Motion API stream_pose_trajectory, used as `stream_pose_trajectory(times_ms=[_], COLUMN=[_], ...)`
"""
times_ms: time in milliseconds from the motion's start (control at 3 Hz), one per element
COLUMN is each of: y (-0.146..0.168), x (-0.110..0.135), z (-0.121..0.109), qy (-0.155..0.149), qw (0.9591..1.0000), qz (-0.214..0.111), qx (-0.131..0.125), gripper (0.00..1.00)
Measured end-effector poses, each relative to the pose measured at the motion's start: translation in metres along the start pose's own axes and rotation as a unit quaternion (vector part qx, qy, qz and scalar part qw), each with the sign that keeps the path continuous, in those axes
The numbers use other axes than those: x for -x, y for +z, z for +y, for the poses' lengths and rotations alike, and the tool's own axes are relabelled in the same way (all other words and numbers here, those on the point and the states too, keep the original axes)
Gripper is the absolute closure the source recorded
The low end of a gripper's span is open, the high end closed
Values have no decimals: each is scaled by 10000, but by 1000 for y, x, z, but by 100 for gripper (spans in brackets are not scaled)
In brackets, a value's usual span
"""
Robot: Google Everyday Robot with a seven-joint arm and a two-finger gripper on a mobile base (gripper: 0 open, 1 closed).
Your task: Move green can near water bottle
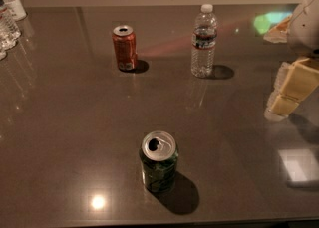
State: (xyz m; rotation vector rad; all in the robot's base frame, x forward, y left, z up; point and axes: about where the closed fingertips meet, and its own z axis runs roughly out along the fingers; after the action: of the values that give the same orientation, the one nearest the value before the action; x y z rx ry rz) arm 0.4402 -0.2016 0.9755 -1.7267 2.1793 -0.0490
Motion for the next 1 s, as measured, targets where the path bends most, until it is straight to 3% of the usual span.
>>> stream_pose_trajectory(times_ms=[333, 667, 1000], y=[11, 19, 21], x=[20, 48, 70], z=[8, 31, 58], qy=[-35, -145, -263], qw=[9983, 9907, 9796], qz=[-577, -1311, -1869], qx=[84, 344, 693], gripper=[0, 0, 0])
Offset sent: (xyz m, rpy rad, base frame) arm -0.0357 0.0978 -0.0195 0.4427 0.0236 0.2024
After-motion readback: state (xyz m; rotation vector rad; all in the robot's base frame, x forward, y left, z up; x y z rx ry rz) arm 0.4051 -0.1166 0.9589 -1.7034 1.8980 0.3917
